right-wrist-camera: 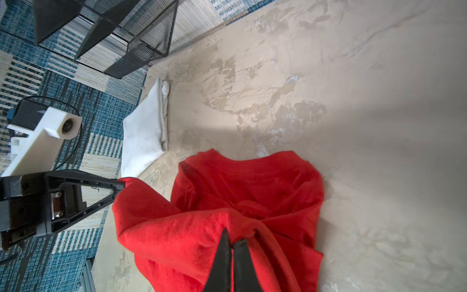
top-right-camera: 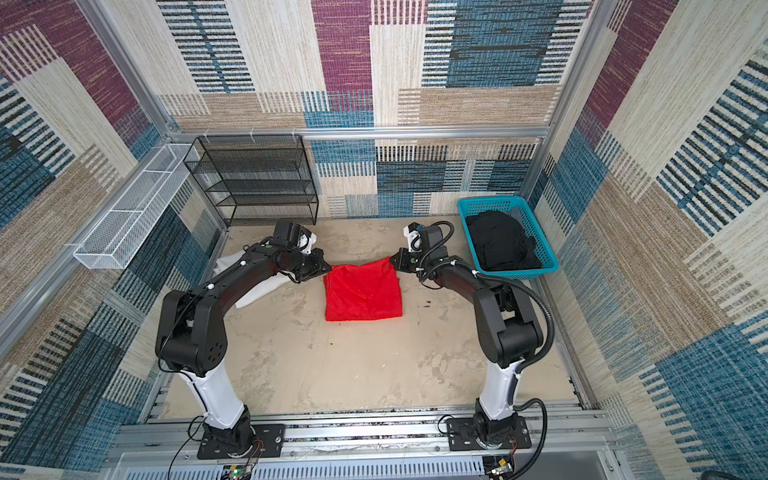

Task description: Fold and stack the t-shirts

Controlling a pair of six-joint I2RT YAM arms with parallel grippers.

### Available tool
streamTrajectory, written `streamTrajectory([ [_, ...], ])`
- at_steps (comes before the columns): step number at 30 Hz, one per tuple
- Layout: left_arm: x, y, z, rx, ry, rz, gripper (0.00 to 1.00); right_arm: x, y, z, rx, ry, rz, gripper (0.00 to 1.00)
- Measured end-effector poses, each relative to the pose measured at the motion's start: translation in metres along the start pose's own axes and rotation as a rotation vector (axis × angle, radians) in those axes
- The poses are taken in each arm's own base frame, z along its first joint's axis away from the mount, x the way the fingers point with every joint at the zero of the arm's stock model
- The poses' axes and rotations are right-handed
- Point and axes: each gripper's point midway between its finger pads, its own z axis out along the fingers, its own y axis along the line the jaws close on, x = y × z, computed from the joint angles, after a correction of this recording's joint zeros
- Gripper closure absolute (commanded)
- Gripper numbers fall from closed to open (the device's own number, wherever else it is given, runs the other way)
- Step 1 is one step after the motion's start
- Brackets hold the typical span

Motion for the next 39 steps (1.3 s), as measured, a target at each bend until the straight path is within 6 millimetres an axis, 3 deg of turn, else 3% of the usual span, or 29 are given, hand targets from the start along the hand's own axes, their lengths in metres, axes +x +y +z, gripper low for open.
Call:
streamTrajectory([
  [2,-0.002,0.006,0.007,-0.002,0.007,-0.011,0.9,0.003,-0.007,0.009,0.003,0.018,0.008,0.89],
  [4,-0.003,0.011,0.011,-0.005,0.008,-0.017,0.83,0.006,-0.012,0.013,0.005,0.029,0.013,0.73],
  [6,-0.006,0.011,0.012,-0.001,-0.005,-0.012,0.73,0.007,-0.013,0.013,0.011,0.031,0.008,0.64],
  [9,-0.012,0.007,0.005,0.016,-0.059,0.028,0.59,0.006,-0.012,0.005,0.03,0.01,-0.013,0.6],
  [15,-0.012,-0.005,-0.006,0.062,-0.156,0.098,0.61,0.0,0.005,-0.012,0.004,-0.038,-0.052,0.62],
  [20,-0.006,-0.016,0.019,0.113,-0.142,0.111,0.64,0.007,0.014,0.01,-0.051,-0.005,-0.05,0.64],
  [24,-0.007,-0.003,0.041,0.101,-0.13,0.089,0.64,0.011,0.01,0.039,-0.09,0.033,-0.023,0.65],
  [27,-0.01,0.002,0.043,0.079,-0.143,0.085,0.62,0.009,0.004,0.048,-0.088,0.038,-0.013,0.62],
  [32,-0.016,0.006,0.029,0.026,-0.196,0.115,0.58,0.002,0.004,0.043,-0.058,0.014,-0.046,0.57],
  [39,-0.01,0.037,0.041,-0.111,-0.14,0.102,0.55,0.004,-0.02,0.04,0.075,0.01,-0.095,0.52],
])
